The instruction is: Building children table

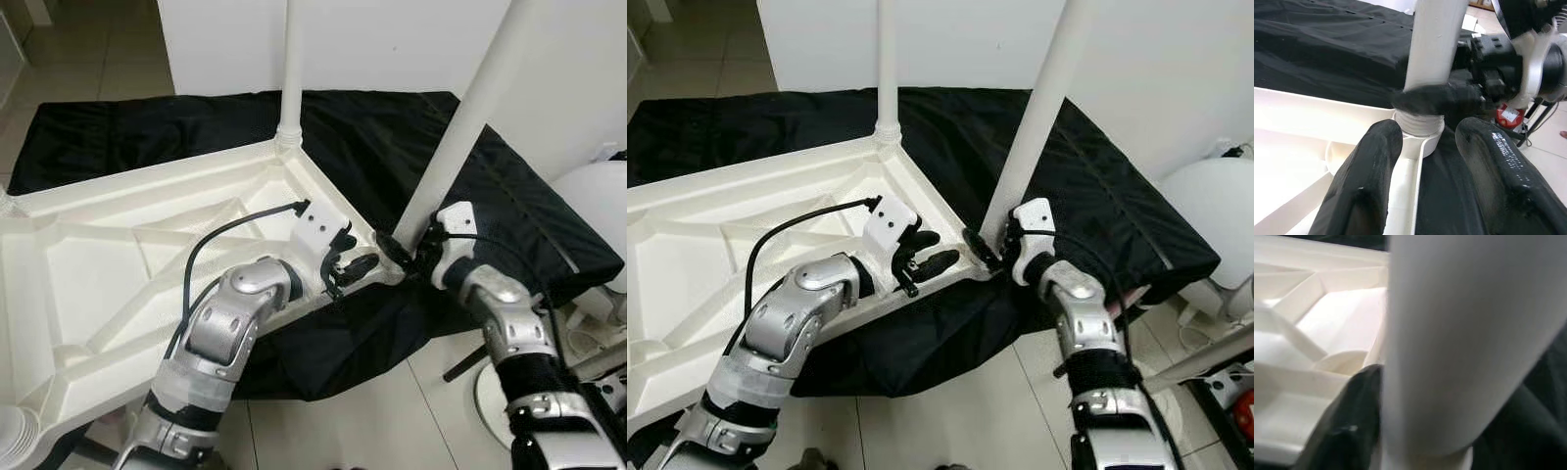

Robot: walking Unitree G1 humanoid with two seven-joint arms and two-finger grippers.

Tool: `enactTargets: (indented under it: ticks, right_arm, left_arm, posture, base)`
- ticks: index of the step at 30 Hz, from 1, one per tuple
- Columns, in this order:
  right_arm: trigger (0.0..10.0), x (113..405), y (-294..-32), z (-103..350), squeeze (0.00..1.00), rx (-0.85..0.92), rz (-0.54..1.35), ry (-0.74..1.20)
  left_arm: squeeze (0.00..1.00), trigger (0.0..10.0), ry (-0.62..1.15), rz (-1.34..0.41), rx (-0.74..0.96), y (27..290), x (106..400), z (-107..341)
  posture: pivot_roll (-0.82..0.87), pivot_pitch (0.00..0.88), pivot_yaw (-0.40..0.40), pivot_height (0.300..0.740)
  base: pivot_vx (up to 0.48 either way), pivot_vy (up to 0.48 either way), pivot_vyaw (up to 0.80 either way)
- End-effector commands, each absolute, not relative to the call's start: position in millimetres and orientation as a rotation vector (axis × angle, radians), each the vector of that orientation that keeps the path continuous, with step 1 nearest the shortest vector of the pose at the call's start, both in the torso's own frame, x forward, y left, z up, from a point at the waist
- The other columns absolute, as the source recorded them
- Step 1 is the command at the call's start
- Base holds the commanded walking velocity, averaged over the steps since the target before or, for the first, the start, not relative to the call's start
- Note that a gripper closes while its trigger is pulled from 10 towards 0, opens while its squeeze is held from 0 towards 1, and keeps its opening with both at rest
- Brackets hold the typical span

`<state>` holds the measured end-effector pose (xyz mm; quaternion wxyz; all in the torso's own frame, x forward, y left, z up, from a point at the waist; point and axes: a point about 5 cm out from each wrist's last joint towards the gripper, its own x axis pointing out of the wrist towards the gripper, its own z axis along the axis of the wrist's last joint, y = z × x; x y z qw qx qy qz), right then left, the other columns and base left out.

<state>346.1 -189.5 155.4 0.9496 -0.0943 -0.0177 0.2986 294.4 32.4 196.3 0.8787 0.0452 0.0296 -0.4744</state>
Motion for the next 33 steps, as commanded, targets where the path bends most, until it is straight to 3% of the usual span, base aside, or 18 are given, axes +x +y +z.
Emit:
enactTargets:
  ticks: [1, 7, 8, 9, 15, 23, 28, 30, 33]
  right_arm:
    - [0.0, 346.1, -191.3, 150.1, 0.0, -0.204, 0.628, -0.011]
    - [0.0, 346.2, -192.5, 148.5, 0.0, -0.19, 0.632, -0.009]
    - [0.6, 346.3, -192.6, 148.1, 0.0, -0.185, 0.615, -0.011]
    - [10.0, 346.6, -192.3, 147.9, 0.0, -0.172, 0.594, -0.016]
    - [10.0, 347.5, -191.1, 147.1, 0.0, -0.129, 0.563, -0.031]
    - [10.0, 345.9, -187.9, 146.8, 0.0, -0.095, 0.367, -0.028]
    - [10.0, 342.3, -180.4, 146.9, 0.0, -0.021, 0.143, -0.038]
    - [10.0, 342.3, -180.4, 146.9, 0.0, -0.021, 0.143, -0.038]
    - [10.0, 339.7, -172.9, 148.5, 0.0, 0.022, -0.046, -0.072]
  left_arm:
    - [0.0, 10.0, 0.044, -0.953, 0.108, 30.3, 296.7, 199.5]
    - [0.0, 10.0, 0.045, -0.949, 0.103, 30.3, 296.7, 199.2]
    - [0.0, 10.0, 0.045, -0.948, 0.103, 30.5, 296.8, 199.0]
    - [0.0, 10.0, 0.045, -0.946, 0.102, 30.7, 296.8, 199.0]
    - [0.0, 10.0, 0.044, -0.943, 0.101, 30.9, 296.8, 199.0]
    - [0.0, 10.0, 0.049, -0.943, 0.098, 31.0, 296.3, 197.6]
    - [0.0, 10.0, 0.053, -0.946, 0.097, 31.2, 295.4, 196.8]
    - [0.0, 10.0, 0.053, -0.946, 0.097, 31.2, 295.4, 196.8]
    - [0.0, 10.0, 0.056, -0.946, 0.1, 31.8, 294.8, 196.3]
  posture:
    - [0.01, 0.063, -0.044, 0.74]
    - [0.01, 0.066, -0.047, 0.74]
    - [0.01, 0.066, -0.047, 0.74]
    - [0.01, 0.069, -0.053, 0.74]
    - [0.01, 0.072, -0.056, 0.74]
    - [0.01, 0.075, -0.054, 0.74]
    - [0.01, 0.082, -0.05, 0.74]
    - [0.01, 0.082, -0.05, 0.74]
    - [0.02, 0.081, -0.053, 0.74]
  base:
    - [0.0, 0.0, 0.0]
    - [0.0, 0.0, 0.0]
    - [0.0, 0.0, 0.0]
    - [0.0, 0.0, 0.0]
    - [0.0, 0.0, 0.0]
    - [0.0, 0.0, 0.0]
    - [0.0, 0.0, 0.0]
    - [0.0, 0.0, 0.0]
    - [0.0, 0.0, 0.0]
